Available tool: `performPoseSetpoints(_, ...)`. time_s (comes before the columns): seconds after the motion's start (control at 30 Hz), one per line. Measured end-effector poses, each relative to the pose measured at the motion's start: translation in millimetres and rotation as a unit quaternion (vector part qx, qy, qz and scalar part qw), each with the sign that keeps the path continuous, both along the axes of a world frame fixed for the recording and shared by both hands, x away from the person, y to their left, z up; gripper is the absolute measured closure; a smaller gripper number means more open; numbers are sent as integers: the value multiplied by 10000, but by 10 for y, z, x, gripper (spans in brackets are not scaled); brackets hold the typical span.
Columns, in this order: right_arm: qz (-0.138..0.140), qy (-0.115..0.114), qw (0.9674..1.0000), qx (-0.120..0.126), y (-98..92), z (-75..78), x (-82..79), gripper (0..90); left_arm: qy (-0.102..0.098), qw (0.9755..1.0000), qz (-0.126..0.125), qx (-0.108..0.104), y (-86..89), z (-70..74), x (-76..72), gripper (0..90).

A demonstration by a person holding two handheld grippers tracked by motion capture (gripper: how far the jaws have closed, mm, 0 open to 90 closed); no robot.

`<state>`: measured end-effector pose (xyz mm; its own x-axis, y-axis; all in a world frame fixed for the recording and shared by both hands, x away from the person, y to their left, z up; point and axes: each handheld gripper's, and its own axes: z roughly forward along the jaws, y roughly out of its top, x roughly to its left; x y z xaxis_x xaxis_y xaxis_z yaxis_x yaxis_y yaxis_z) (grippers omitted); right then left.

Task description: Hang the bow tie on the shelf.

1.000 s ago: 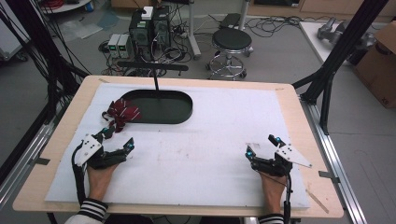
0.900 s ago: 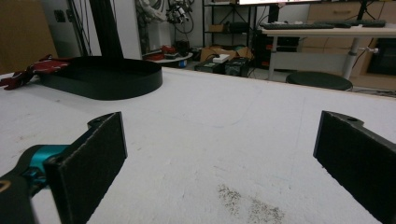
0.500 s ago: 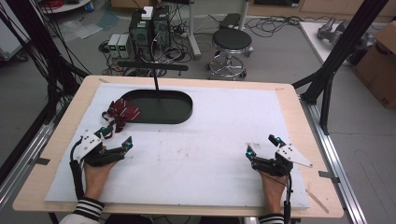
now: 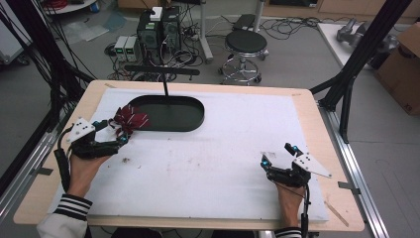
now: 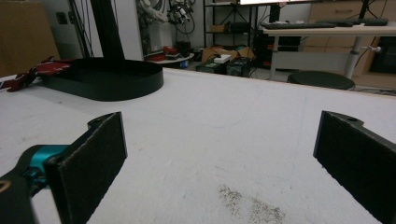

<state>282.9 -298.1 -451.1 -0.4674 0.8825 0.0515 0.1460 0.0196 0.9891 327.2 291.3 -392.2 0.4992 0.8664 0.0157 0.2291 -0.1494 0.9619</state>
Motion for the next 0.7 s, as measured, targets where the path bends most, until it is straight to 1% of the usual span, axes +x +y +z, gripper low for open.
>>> performPoseSetpoints(0.1, 5, -5, 10000, -9, 0, 0, 0, 15, 257, 9996, -6, 80, 34, 57, 72, 128)
performPoseSetpoints(0.13, 5, -5, 10000, 0, 0, 0, 0, 15, 356, 9993, -27, 149, 53, 78, 124, 128)
performPoseSetpoints(0.17, 5, -5, 10000, 0, 0, 0, 0, 15, 356, 9993, -27, 149, 53, 78, 124, 129)
performPoseSetpoints(0.2, 2, -6, 10000, 3, 0, 0, 0, 15, 417, 9990, -28, 180, 62, 86, 151, 129)
performPoseSetpoints(0.23, 4, -9, 10000, 4, 0, 0, 0, 15, 508, 9983, -60, 278, 78, 100, 205, 129)
performPoseSetpoints(0.3, 4, -5, 10000, -5, 0, 0, 0, 15, 629, 9971, -97, 413, 98, 112, 253, 133)
performPoseSetpoints(0.33, 4, -5, 10000, -5, 0, 0, 0, 15, 629, 9971, -97, 413, 98, 112, 253, 134)
performPoseSetpoints(0.4, -2, -18, 10000, 3, -1, -1, 2, 15, 762, 9956, -97, 545, 121, 118, 295, 136)
performPoseSetpoints(0.43, -3, -5, 10000, 9, -2, 0, 1, 15, 870, 9940, -72, 665, 153, 121, 327, 139)
performPoseSetpoints(0.47, -3, -5, 10000, 9, -2, 0, 1, 15, 870, 9940, -72, 665, 153, 121, 327, 141)
performPoseSetpoints(0.5, -1, 3, 10000, 29, -3, -1, 0, 15, 956, 9929, -32, 709, 185, 120, 355, 145)
performPoseSetpoints(0.53, -1, 3, 10000, 29, -3, -1, 0, 15, 956, 9929, -32, 709, 185, 120, 355, 154)
performPoseSetpoints(0.57, 0, 4, 10000, 31, -2, 0, 1, 15, 1015, 9921, -25, 733, 206, 119, 371, 165)
performPoseSetpoints(0.6, 0, 4, 10000, 31, -2, 0, 1, 15, 1084, 9912, -7, 762, 224, 117, 391, 165)
performPoseSetpoints(0.63, 1, 6, 10000, 39, -4, -1, 1, 16, 1203, 9892, 51, 837, 257, 114, 427, 172)
performPoseSetpoints(0.67, 1, 6, 10000, 39, -4, -1, 1, 16, 1203, 9892, 51, 837, 257, 114, 427, 185)
performPoseSetpoints(0.7, -5, -30, 10000, 24, -10, -1, 5, 15, 1321, 9870, 94, 915, 286, 110, 458, 196)
